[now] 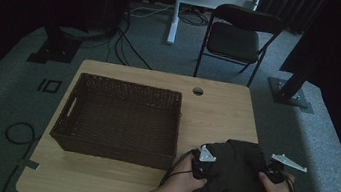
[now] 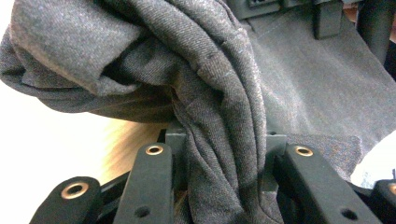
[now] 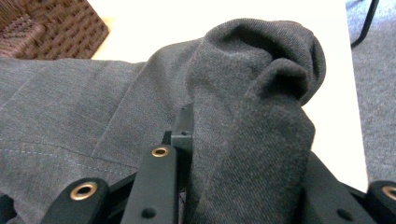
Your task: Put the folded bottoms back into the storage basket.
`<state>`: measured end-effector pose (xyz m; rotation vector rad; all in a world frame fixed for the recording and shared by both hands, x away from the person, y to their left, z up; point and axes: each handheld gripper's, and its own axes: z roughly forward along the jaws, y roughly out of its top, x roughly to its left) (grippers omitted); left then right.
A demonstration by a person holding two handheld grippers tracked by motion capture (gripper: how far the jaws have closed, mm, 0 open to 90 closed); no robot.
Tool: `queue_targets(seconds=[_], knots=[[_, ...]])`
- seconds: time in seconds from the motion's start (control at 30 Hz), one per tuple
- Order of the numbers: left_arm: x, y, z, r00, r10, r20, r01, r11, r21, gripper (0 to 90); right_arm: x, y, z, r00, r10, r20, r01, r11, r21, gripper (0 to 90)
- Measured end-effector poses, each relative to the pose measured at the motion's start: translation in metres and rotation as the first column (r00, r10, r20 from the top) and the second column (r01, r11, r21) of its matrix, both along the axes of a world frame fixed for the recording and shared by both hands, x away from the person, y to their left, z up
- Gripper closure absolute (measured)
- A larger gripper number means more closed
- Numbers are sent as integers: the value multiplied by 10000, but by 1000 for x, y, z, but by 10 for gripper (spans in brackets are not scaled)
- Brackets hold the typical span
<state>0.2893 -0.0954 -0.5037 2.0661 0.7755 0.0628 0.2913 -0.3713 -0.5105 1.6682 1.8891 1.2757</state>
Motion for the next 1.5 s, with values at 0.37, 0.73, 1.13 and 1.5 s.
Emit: queue_targets(seconds=[0.37, 0.73, 1.13, 1.5], knots=[[6, 5, 38, 9975, -312, 634, 322, 9994, -151, 684, -3, -2, 31, 9969, -190, 761, 141, 9977, 656, 702], [14, 13, 75, 9923, -358, 1189, 416, 9981, -464, 684, -1, 0, 71, 9877, -337, 1529, 196, 9955, 925, 702], [24, 34, 114, 9852, -225, 1699, 350, 9969, -705, 684, 9, 16, 115, 9772, -218, 2113, 24, 9958, 914, 702], [29, 66, 134, 9804, 42, 1971, 119, 9967, -807, 683, 22, 45, 140, 9714, 163, 2369, -374, 9957, 847, 702]])
